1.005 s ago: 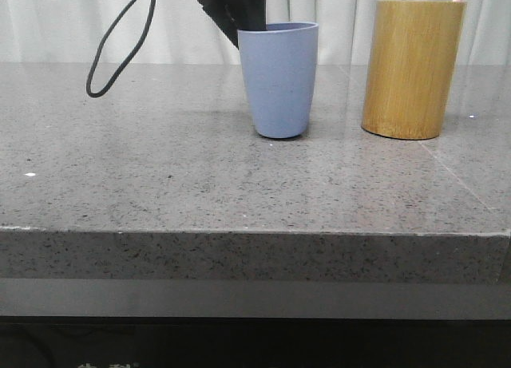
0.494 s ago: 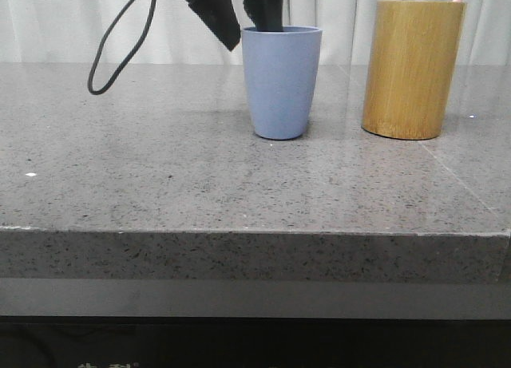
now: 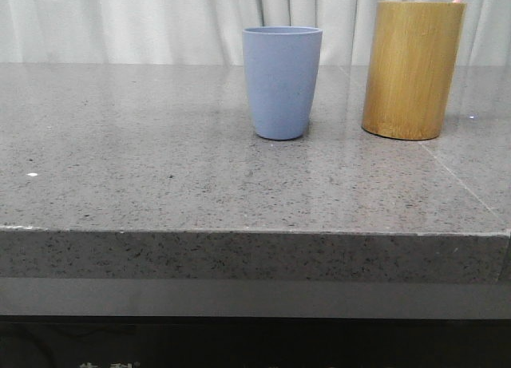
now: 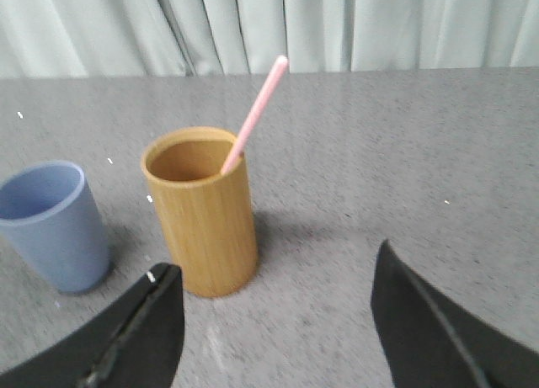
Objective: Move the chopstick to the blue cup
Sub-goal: 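Lower the right gripper over the bamboo holder and grasp the pink stick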
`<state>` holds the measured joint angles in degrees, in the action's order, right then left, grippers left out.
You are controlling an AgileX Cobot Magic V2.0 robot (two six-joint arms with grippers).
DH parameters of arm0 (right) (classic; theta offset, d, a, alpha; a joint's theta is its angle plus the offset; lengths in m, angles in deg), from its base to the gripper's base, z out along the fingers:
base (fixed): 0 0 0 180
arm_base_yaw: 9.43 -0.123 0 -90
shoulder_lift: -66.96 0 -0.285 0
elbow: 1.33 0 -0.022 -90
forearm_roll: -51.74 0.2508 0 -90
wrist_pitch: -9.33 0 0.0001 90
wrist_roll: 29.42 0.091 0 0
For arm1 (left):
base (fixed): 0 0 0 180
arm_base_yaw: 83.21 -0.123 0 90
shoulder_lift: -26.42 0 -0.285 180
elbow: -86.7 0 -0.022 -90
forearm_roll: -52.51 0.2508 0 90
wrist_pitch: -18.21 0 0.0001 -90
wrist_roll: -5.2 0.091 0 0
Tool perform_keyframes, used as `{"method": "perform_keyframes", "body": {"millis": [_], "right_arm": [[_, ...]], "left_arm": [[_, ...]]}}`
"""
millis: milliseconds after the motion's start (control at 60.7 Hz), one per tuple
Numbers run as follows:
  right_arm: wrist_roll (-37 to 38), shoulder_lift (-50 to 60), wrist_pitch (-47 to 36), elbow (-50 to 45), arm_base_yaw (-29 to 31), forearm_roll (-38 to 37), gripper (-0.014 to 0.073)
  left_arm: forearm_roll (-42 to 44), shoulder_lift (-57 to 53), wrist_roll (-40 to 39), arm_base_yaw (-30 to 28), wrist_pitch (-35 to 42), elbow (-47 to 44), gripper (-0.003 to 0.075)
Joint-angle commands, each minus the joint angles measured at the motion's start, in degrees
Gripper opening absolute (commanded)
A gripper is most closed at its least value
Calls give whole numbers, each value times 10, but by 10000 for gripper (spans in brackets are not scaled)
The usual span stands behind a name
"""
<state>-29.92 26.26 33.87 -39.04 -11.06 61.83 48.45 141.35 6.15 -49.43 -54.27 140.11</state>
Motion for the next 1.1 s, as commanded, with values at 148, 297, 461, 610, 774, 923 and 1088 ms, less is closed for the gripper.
{"method": "perform_keyframes", "body": {"millis": [148,297,461,610,774,923,1088], "right_arm": [[-2,-85,-177,21,3,84,491],[-2,-133,-245,21,3,107,491],[-2,-195,-280,35,2,129,491],[-2,-243,-277,80,-13,137,489],[-2,-299,-281,129,-40,137,489],[-2,-359,-306,156,-41,159,489],[-2,-402,-324,176,-41,196,489]], "left_arm": [[-2,-172,-4,-2,100,-170,401],[-1,-274,-4,-2,180,-325,401],[-1,-399,-4,-2,274,-506,401],[-1,-476,-4,-2,326,-611,401],[0,-522,-4,-2,354,-662,401],[0,-526,-4,-2,355,-665,401],[2,-525,-4,-2,356,-665,401]]}}
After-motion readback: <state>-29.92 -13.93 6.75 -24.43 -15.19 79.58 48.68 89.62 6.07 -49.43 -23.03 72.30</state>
